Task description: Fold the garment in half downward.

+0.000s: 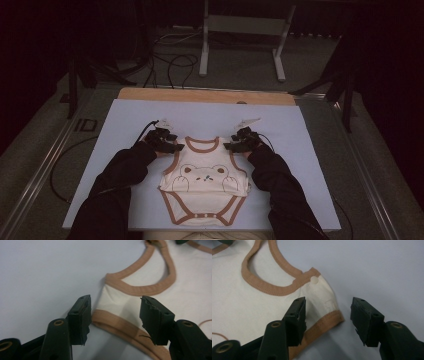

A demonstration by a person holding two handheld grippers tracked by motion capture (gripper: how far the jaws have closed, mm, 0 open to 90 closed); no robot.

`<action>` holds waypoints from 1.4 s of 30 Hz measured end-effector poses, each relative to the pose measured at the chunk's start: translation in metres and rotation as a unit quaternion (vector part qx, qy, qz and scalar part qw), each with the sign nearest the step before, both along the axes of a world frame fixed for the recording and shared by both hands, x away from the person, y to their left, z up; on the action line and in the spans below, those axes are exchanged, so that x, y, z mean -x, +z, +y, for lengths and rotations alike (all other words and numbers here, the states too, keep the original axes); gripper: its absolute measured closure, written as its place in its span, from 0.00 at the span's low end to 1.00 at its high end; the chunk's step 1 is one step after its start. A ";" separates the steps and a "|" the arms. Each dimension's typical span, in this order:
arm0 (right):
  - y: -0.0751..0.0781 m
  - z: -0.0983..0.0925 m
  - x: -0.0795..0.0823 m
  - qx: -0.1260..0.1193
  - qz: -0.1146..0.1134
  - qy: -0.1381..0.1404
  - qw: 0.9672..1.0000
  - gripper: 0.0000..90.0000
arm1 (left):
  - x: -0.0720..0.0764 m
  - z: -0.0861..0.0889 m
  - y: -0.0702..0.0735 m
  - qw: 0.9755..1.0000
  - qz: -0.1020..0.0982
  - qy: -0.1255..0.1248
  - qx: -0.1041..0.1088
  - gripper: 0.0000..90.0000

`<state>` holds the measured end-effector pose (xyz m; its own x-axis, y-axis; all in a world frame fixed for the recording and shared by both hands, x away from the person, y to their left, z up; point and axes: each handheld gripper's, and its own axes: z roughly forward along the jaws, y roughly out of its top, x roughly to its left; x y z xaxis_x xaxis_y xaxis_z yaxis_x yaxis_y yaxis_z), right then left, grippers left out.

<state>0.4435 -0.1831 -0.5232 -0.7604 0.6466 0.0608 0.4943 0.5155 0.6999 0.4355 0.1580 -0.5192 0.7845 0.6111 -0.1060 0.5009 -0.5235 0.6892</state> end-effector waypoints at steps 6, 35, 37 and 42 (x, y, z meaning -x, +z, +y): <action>0.001 0.003 0.000 0.022 -0.010 -0.001 1.000 0.57 | -0.001 -0.001 -0.002 1.000 -0.007 0.009 -0.018 0.56; 0.004 0.011 0.008 0.032 -0.009 0.012 0.999 0.90 | -0.002 -0.013 0.001 1.000 0.016 0.011 -0.018 0.99; 0.004 0.011 0.008 0.037 -0.014 0.016 0.999 0.90 | -0.002 -0.013 0.001 1.000 0.014 0.010 -0.020 0.99; 0.006 0.011 0.009 0.040 -0.020 0.015 0.999 0.90 | -0.001 -0.013 0.003 1.000 0.000 0.013 -0.019 0.99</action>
